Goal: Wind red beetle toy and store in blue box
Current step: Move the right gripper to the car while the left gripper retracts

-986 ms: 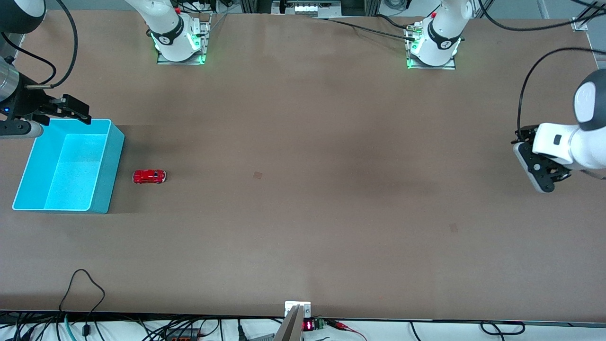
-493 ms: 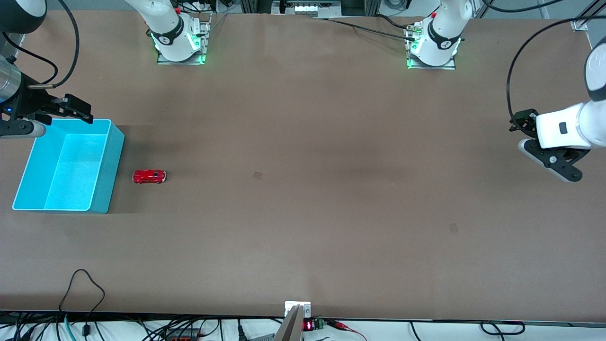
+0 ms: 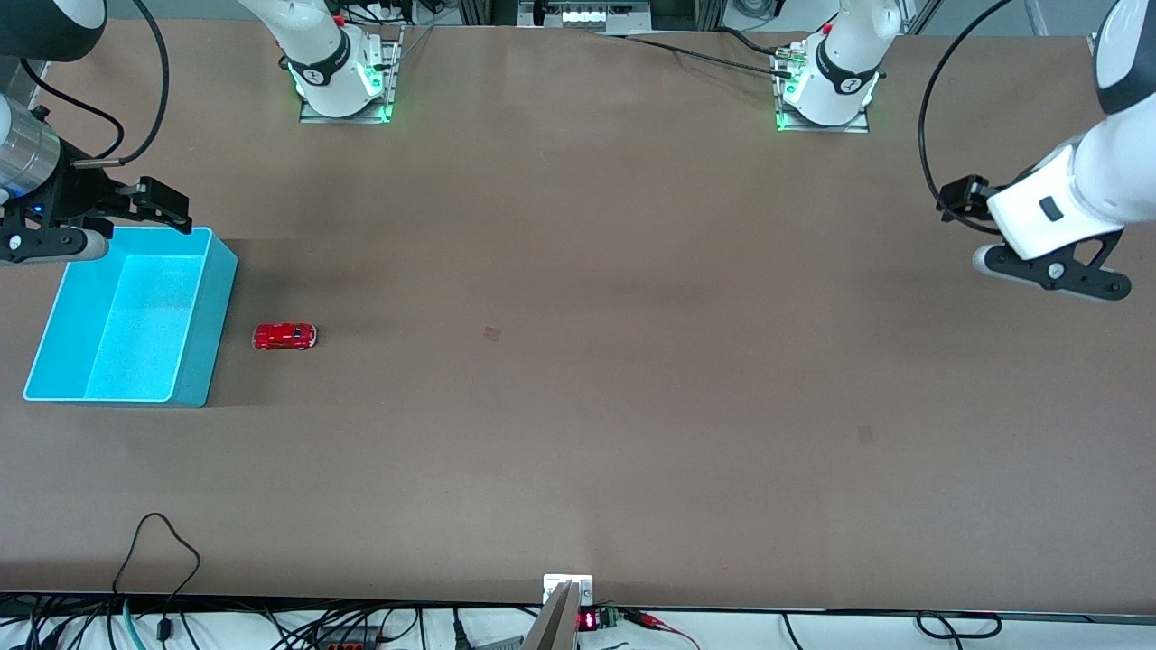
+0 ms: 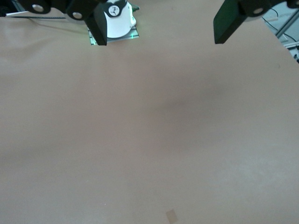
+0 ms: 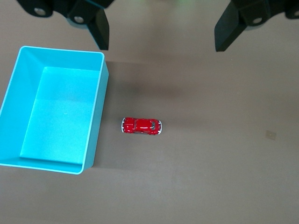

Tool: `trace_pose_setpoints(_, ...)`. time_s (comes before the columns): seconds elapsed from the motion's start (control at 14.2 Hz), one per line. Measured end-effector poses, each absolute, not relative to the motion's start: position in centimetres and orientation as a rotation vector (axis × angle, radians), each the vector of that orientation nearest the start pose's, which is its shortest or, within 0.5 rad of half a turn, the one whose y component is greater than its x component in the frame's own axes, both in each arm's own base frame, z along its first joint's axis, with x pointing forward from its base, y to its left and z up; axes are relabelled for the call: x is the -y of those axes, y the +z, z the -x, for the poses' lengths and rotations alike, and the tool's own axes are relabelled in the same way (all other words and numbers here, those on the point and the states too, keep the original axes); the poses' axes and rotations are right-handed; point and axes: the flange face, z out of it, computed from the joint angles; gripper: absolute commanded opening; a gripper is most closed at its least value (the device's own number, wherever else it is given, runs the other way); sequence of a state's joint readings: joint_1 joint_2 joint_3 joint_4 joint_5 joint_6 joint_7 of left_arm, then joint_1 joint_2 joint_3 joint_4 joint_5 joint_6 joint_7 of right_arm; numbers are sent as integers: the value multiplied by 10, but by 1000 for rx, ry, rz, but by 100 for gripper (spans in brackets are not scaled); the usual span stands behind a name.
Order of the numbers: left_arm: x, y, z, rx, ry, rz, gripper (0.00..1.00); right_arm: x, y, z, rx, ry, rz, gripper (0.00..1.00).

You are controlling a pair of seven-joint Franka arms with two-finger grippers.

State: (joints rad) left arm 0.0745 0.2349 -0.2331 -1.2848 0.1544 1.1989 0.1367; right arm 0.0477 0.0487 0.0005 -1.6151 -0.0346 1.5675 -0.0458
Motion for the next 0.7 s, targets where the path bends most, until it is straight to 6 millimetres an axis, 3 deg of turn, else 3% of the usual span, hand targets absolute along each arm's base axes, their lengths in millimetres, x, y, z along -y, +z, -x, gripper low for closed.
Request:
trace_pose_setpoints(0.21,45,620,-578,-345,397,2991,100,-44,565,-568,207,183,3163,100)
trace_pose_setpoints(0.42,50,638,-574,-207,140,3022,100,-76,552,-569,294,218,3157,100)
trace_pose_setpoints(0.7,45,643,-546,-48,-20,3114,100,-88,524,-569,329,303,3149,100)
